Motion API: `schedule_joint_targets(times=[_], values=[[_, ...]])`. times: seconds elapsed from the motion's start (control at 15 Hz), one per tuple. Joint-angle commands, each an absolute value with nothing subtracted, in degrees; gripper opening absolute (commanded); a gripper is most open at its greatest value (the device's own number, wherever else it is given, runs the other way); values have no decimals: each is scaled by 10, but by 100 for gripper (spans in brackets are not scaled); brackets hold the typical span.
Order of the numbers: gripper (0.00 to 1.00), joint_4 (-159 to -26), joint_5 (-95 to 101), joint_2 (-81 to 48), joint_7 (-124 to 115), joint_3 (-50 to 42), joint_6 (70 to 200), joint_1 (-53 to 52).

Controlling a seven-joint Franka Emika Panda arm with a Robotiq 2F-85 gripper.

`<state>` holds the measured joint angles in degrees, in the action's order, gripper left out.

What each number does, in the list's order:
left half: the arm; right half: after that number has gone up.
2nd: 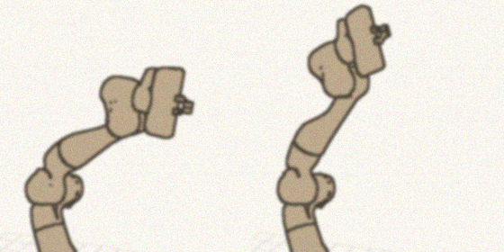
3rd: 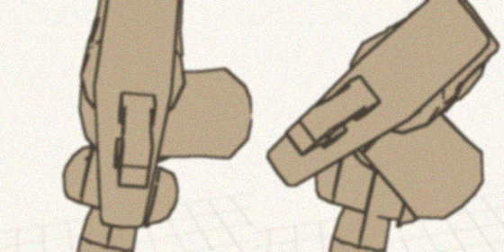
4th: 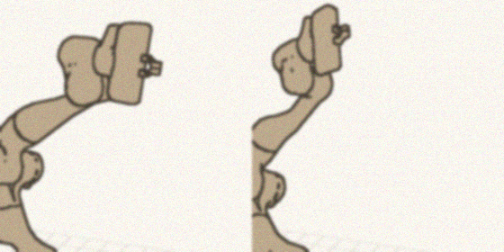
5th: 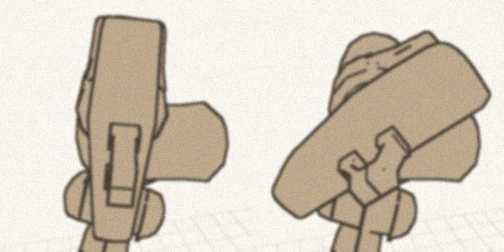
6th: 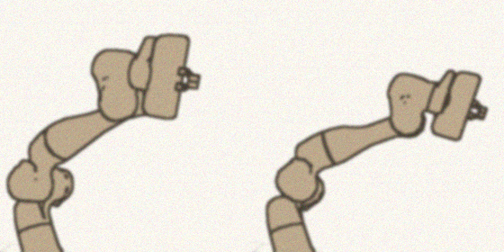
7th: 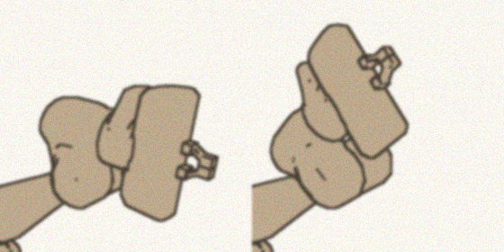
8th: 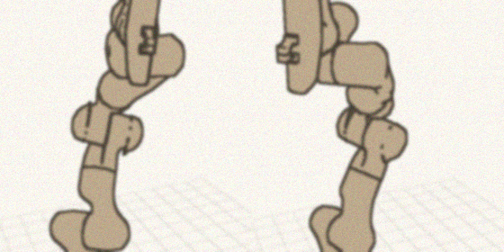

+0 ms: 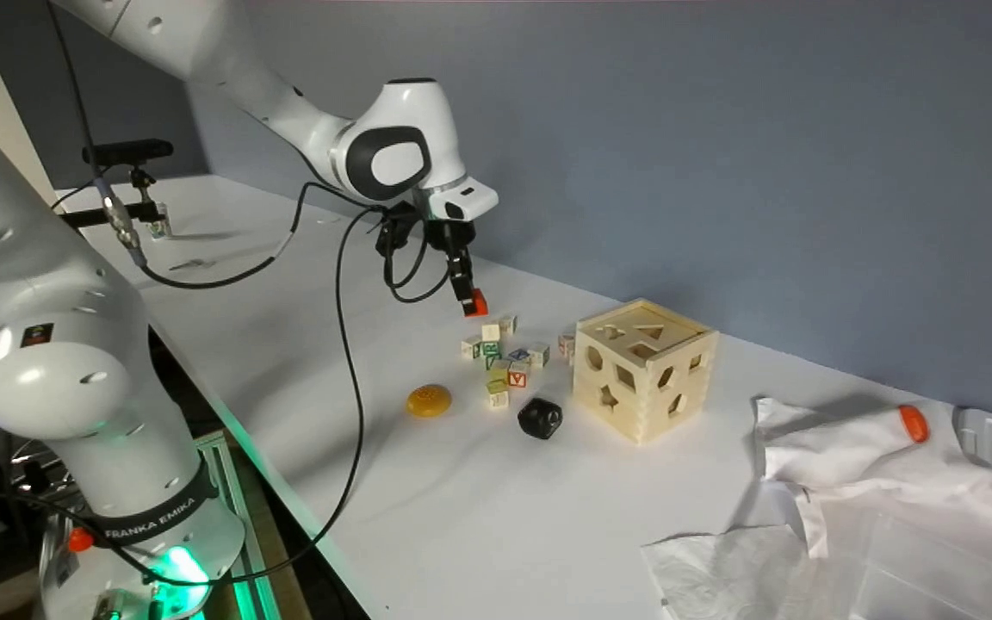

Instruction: Put the orange block on the stack

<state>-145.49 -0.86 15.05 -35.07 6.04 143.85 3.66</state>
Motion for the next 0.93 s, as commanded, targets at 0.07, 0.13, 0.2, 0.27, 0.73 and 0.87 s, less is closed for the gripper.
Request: schedule_joint_targets(times=[0.07,0.13,0.2,0.27,0.73,0.87], values=[[19,-1426,-2,124,-356,61,1440,37],[19,-1423,2,122,-358,61,1437,37],[19,-1420,5,120,-362,62,1434,38],[19,-1418,8,118,-364,62,1434,38],[19,-1408,30,111,-378,58,1425,46],[19,-1408,36,110,-379,56,1421,48]])
